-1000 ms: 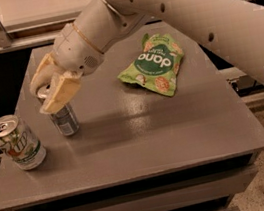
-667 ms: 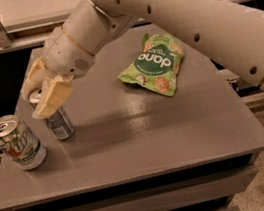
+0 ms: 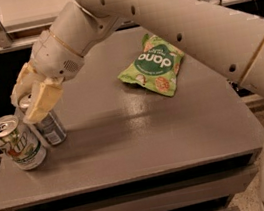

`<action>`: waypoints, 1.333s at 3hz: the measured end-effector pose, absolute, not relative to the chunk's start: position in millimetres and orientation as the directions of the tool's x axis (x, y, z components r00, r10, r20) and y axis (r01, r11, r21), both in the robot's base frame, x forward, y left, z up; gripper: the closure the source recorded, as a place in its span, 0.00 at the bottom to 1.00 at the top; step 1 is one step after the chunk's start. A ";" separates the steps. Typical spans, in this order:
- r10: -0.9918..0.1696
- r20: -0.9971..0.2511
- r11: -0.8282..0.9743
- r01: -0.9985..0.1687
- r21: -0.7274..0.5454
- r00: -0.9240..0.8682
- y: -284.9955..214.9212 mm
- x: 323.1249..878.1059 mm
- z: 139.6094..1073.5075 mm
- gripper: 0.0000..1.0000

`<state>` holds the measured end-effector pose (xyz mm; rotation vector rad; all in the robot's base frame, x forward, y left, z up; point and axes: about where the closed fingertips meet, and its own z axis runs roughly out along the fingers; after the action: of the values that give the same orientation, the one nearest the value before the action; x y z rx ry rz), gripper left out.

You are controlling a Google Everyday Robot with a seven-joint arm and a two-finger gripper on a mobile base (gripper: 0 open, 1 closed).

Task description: Move redbull can near 7up can

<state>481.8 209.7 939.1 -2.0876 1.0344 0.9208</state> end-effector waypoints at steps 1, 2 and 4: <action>-0.401 -0.798 -0.500 -0.837 -0.221 0.450 211.2 480.3 939.1 0.82; -0.400 -0.798 -0.503 -0.835 -0.221 0.452 212.8 479.0 939.0 0.59; -0.396 -0.797 -0.510 -0.831 -0.221 0.455 216.1 476.0 939.0 0.12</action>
Offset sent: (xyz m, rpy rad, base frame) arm -0.0011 0.0012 -0.0001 -0.0004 0.0001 0.0030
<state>476.0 216.1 939.0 -2.0996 1.0203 0.9276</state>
